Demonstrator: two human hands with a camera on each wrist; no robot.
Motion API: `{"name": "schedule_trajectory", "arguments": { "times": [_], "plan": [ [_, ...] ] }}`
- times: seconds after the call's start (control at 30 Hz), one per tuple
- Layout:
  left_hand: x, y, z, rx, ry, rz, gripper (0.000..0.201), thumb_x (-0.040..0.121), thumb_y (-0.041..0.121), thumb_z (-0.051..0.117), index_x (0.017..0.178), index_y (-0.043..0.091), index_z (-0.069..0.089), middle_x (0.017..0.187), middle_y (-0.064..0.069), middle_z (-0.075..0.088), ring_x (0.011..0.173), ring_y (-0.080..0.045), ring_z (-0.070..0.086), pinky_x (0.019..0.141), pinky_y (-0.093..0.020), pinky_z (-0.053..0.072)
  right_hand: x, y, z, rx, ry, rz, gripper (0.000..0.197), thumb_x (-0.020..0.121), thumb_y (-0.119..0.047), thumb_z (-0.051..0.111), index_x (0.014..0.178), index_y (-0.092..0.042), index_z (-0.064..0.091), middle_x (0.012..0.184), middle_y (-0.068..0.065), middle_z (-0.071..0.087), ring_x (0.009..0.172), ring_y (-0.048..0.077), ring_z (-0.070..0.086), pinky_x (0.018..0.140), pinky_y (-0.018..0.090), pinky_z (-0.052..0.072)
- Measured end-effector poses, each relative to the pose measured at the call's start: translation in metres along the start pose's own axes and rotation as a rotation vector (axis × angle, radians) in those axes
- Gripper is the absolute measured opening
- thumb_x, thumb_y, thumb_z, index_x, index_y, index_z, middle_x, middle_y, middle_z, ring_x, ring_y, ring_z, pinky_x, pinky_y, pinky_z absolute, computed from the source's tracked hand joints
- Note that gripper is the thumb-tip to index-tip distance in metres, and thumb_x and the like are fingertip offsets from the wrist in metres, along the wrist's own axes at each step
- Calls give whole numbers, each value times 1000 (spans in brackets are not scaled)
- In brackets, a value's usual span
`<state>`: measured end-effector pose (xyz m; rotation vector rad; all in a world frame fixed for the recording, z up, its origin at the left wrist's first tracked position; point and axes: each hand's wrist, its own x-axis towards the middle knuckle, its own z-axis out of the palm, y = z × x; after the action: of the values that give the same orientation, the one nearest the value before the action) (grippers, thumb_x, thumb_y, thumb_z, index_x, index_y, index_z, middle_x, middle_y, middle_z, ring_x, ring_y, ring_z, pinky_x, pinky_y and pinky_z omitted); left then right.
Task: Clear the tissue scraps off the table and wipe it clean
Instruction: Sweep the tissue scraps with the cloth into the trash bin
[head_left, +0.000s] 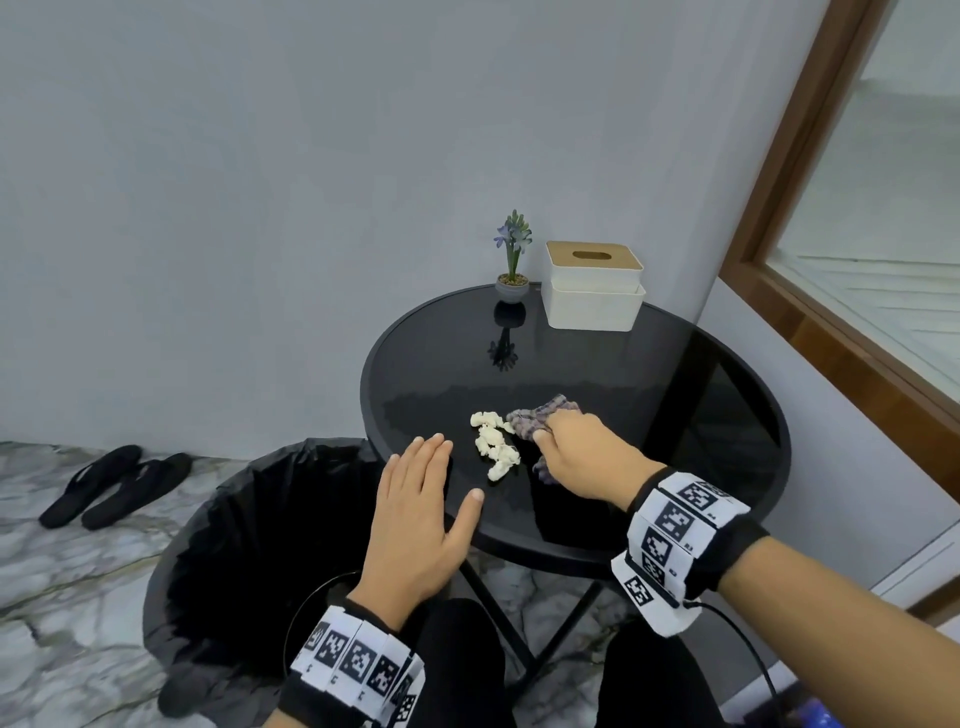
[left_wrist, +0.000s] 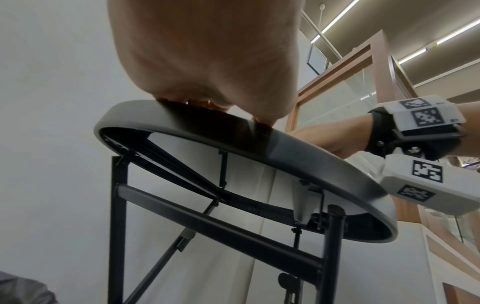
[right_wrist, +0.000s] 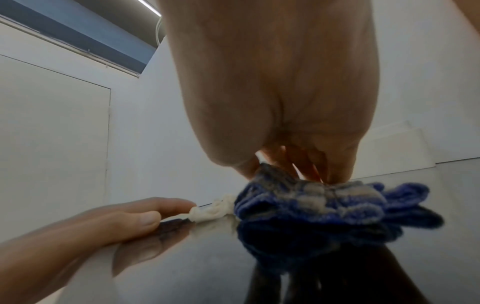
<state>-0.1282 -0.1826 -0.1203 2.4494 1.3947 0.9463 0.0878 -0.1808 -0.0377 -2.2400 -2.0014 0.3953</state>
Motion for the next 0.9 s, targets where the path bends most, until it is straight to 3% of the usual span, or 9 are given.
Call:
{"name": "schedule_trajectory", "arguments": {
  "times": [0.1, 0.17, 0.23, 0.33, 0.5, 0.67, 0.9],
  "plan": [
    [2, -13, -5, -64, -44, -53, 72, 94, 61, 31, 151, 17, 32, 160, 7, 25, 149, -8, 7, 122, -36, 2, 3, 8, 5, 87, -33, -69, 48, 100, -38, 31, 131, -5, 47, 141, 8, 42, 138, 30, 28, 114, 37, 23],
    [2, -24, -11, -78, -72, -76, 74, 93, 64, 29, 153, 20, 28, 161, 8, 20, 149, -6, 1, 122, -39, 2, -2, 8, 9, 39, -86, -74, 57, 102, -39, 30, 147, -6, 28, 158, 8, 20, 149, 25, 7, 119, 36, 8],
    [3, -33, -16, -53, -86, -100, 76, 93, 66, 28, 153, 20, 27, 162, 7, 17, 150, -7, -1, 122, -39, 1, -11, 10, 23, -81, 13, -93, 61, 102, -42, 26, 153, -10, 14, 163, 5, 7, 150, 17, -1, 119, 34, 1],
    [2, -42, -25, -25, -108, -138, 77, 92, 69, 27, 154, 23, 23, 163, 8, 12, 150, -10, -3, 122, -38, -1, -16, 7, 39, -74, 153, -63, 57, 102, -37, 23, 153, -12, 17, 162, 2, 11, 149, 14, 3, 120, 32, 1],
    [-2, -56, -34, -16, -109, -144, 81, 90, 72, 28, 154, 24, 22, 163, 8, 12, 150, -10, 4, 122, -40, 9, -6, -15, 49, 50, 181, -11, 51, 102, -28, 27, 149, -7, 27, 159, 9, 22, 148, 21, 13, 120, 39, 10],
    [-3, -67, -42, -36, -104, -153, 83, 89, 72, 33, 155, 22, 19, 162, 7, 16, 149, -9, 9, 122, -34, 13, 1, -46, 65, 135, 347, 39, 44, 98, -26, 27, 131, -4, 46, 144, 14, 44, 139, 29, 31, 116, 45, 22],
    [-5, -84, -49, -4, -112, -179, 83, 89, 70, 37, 154, 21, 21, 161, 5, 22, 148, -9, 13, 121, -30, 14, 12, -92, 77, 144, 368, 46, 42, 98, -23, 30, 132, -1, 44, 143, 16, 44, 138, 30, 32, 115, 48, 24]
  ]
}}
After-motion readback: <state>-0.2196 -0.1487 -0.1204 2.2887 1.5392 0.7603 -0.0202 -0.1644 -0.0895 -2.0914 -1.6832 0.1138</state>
